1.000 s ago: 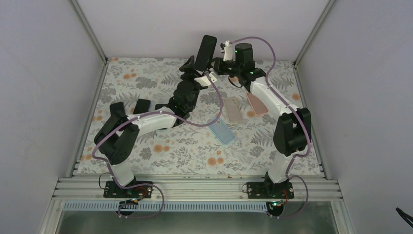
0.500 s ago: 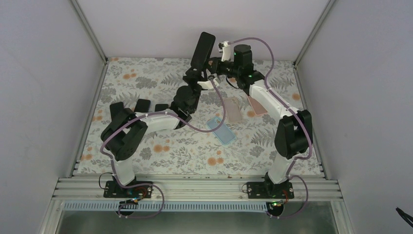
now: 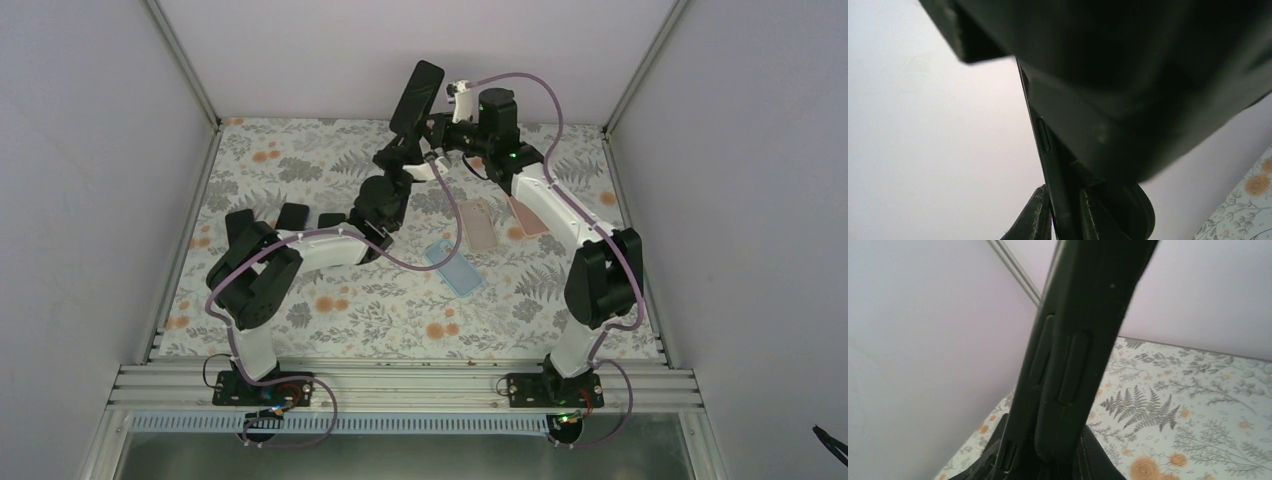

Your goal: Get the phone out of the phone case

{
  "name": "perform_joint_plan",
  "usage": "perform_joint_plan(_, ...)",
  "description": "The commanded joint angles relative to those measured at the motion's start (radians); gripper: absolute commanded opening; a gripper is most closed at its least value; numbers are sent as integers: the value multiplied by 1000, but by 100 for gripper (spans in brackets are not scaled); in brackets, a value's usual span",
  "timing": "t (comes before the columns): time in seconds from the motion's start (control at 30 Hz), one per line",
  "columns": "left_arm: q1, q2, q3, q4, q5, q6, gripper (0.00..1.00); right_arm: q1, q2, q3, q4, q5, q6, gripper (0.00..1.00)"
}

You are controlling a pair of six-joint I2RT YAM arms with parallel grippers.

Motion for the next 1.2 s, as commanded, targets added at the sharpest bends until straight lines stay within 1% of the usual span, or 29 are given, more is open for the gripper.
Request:
perform_joint_plan(0.0,35,-86,15,154,-24,3,2,2,39,-14,-168,97,-226,3)
perform_joint_plan(0.1,35,-125,-11,123,-25,-23,2,-23,41,-23,-191,156,-284,3)
perform_joint_plan(0.2,33,-174,-35,62,-24,-59,2,-35,32,-42,-205,271,-368,3)
perform_joint_plan(0.27,33,-209,-55,5,-16,-84,2,-63,30,-54,-218,297,-387,3)
perform_joint_plan(0.4,31,-268,-105,-55,-18,-87,2,-122,25,-85,-231,349,-421,3)
perform_joint_plan(0.57,31,-342,-179,-151,-28,-118,2,-195,9,-123,-230,346,-436,3)
perform_joint_plan(0.7,28,-362,-239,-225,-26,-153,2,-220,-12,-109,-292,309,-455,3)
perform_joint_plan(0.77,19,-354,-302,-211,-27,-136,2,-235,-23,-94,-357,264,-474,3)
perform_joint_plan(0.87,2,-316,-360,-195,-68,-103,3,-258,-51,-87,-475,197,-532,3)
perform_joint_plan(0.97,-16,-289,-459,-72,-78,-31,4,-290,-84,-90,-614,167,-613,5)
perform_joint_plan(1.07,-21,-258,-516,11,-91,17,4,-363,-126,-119,-742,160,-695,5)
perform_joint_plan(1.17,-21,-224,-529,-14,-88,0,4,-446,-145,-160,-878,149,-789,4)
